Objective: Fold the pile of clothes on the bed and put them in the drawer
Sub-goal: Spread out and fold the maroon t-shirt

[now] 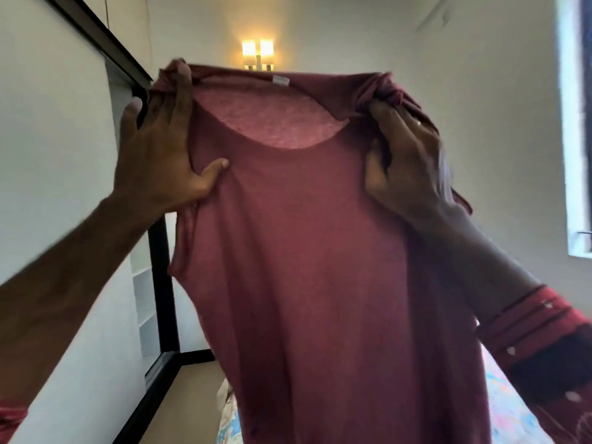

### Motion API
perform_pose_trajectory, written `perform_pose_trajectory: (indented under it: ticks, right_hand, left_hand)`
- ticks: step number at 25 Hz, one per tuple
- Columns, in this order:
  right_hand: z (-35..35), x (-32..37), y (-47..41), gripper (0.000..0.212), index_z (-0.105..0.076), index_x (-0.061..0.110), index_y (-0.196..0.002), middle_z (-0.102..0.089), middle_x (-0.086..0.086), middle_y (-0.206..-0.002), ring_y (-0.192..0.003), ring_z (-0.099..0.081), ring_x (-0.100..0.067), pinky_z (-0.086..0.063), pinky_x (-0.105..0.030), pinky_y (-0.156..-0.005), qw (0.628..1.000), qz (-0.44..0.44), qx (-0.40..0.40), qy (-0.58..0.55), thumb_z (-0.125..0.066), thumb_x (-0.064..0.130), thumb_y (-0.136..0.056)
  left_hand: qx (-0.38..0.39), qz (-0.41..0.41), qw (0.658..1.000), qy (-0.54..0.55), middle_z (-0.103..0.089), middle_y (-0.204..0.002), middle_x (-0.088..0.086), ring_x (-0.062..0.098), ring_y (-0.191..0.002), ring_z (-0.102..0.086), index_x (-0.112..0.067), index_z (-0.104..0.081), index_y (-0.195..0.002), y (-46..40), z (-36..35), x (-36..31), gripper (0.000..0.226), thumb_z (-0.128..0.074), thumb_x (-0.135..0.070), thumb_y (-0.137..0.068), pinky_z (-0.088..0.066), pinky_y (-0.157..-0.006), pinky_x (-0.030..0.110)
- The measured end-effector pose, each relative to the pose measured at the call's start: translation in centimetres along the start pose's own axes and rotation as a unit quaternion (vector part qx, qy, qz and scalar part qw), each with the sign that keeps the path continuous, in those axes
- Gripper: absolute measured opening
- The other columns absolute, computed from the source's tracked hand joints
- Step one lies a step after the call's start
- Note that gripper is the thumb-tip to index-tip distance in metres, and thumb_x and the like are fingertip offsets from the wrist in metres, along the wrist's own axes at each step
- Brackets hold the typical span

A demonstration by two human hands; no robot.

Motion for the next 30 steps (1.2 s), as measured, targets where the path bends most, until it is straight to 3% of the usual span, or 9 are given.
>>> perform_pose_trajectory:
  ticks: [6, 9, 11, 14, 16, 19, 26, 30]
  right_hand:
    - [0.5, -2.1, 0.7, 0.050, -0.061, 0.005, -0.135, -0.070, -0.012, -0.122, -0.103, -0.064, -0.034, -0.053, -0.038, -0.087, 1.000, 0.000, 0.002, -0.012, -0.054, 0.007, -0.086]
    - [-1.7, -3.2, 7.2, 0.049, -0.061, 0.001, -0.132, -0.069, -0.016, -0.119, -0.103, -0.064, -0.038, -0.051, -0.039, -0.092, 0.997, 0.004, 0.080, -0.021, -0.056, 0.004, -0.083]
    - [-3.5, -3.5, 14.3, 0.047, -0.062, 0.000, -0.130, -0.069, -0.020, -0.115, -0.101, -0.063, -0.040, -0.051, -0.041, -0.093, 0.987, 0.008, 0.156, -0.026, -0.058, 0.003, -0.083]
    - [-6.3, -4.1, 26.7, 0.046, -0.065, -0.001, -0.126, -0.068, -0.022, -0.113, -0.097, -0.063, -0.040, -0.050, -0.042, -0.092, 0.955, 0.006, 0.292, -0.047, -0.059, 0.002, -0.081]
    - [-7.8, -4.5, 34.2, 0.049, -0.064, 0.000, -0.127, -0.069, -0.021, -0.110, -0.088, -0.066, -0.040, -0.051, -0.042, -0.085, 0.922, -0.002, 0.382, -0.061, -0.060, 0.004, -0.078]
    - [-10.2, -5.4, 44.1, 0.049, -0.066, 0.005, -0.123, -0.071, -0.017, -0.104, -0.083, -0.067, -0.037, -0.054, -0.041, -0.078, 0.875, -0.037, 0.476, -0.085, -0.062, 0.010, -0.074]
    - [-17.7, -7.3, 56.5, 0.021, -0.069, 0.008, -0.099, -0.069, -0.007, -0.091, -0.084, -0.066, -0.029, -0.054, -0.038, -0.075, 0.811, -0.207, 0.531, -0.128, -0.068, 0.014, -0.079]
    - [-21.9, -10.0, 61.5, 0.023, -0.070, 0.018, -0.098, -0.071, -0.002, -0.091, -0.082, -0.068, -0.026, -0.056, -0.039, -0.072, 0.768, -0.293, 0.566, -0.066, -0.063, 0.031, -0.080]
  left_hand:
    - [0.027, -0.058, 0.998, 0.027, -0.012, -0.170, 0.012, 0.032, -0.151, -0.028, -0.004, 0.003, -0.161, -0.5, -1.3, 0.7, 0.123, -0.053, -0.075, -0.079, -0.027, -0.114, 0.056]
    - [0.115, -0.050, 0.992, 0.026, -0.010, -0.170, 0.010, 0.024, -0.154, -0.021, -0.006, 0.004, -0.162, 5.0, -5.6, -0.4, 0.129, -0.053, -0.080, -0.072, -0.026, -0.114, 0.054]
    - [0.180, -0.040, 0.982, 0.034, -0.013, -0.170, 0.012, 0.027, -0.153, -0.027, -0.007, 0.005, -0.162, 11.7, -9.8, -1.7, 0.133, -0.055, -0.080, -0.068, -0.027, -0.113, 0.055]
    - [0.278, -0.018, 0.958, 0.069, -0.018, -0.168, 0.013, 0.029, -0.149, -0.034, -0.012, 0.010, -0.162, 22.6, -17.1, -3.9, 0.140, -0.070, -0.076, -0.066, -0.020, -0.117, 0.060]
    - [0.351, -0.009, 0.933, 0.082, -0.023, -0.167, 0.014, 0.029, -0.148, -0.037, -0.014, 0.010, -0.162, 28.8, -21.4, -5.5, 0.145, -0.079, -0.071, -0.063, -0.018, -0.116, 0.062]
    - [0.447, -0.019, 0.890, 0.090, -0.034, -0.162, 0.013, 0.025, -0.144, -0.043, -0.012, 0.005, -0.163, 37.0, -28.0, -8.0, 0.147, -0.081, -0.070, -0.059, -0.022, -0.113, 0.064]
    - [0.540, -0.035, 0.832, 0.121, -0.036, -0.163, 0.005, 0.019, -0.147, -0.039, -0.021, 0.011, -0.162, 48.8, -41.4, -10.6, 0.134, -0.066, -0.074, -0.067, -0.020, -0.113, 0.062]
    - [0.585, -0.027, 0.799, 0.136, -0.025, -0.167, 0.003, 0.015, -0.149, -0.035, -0.026, 0.018, -0.160, 52.8, -47.5, -11.9, 0.125, -0.060, -0.068, -0.072, -0.011, -0.116, 0.058]
Point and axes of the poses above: each hand's wrist, its own y-axis away from the middle knuckle, its own z-axis out of the back of the hand, x = y × z, the point moved 3 cm from there along -y, towards the middle knuckle
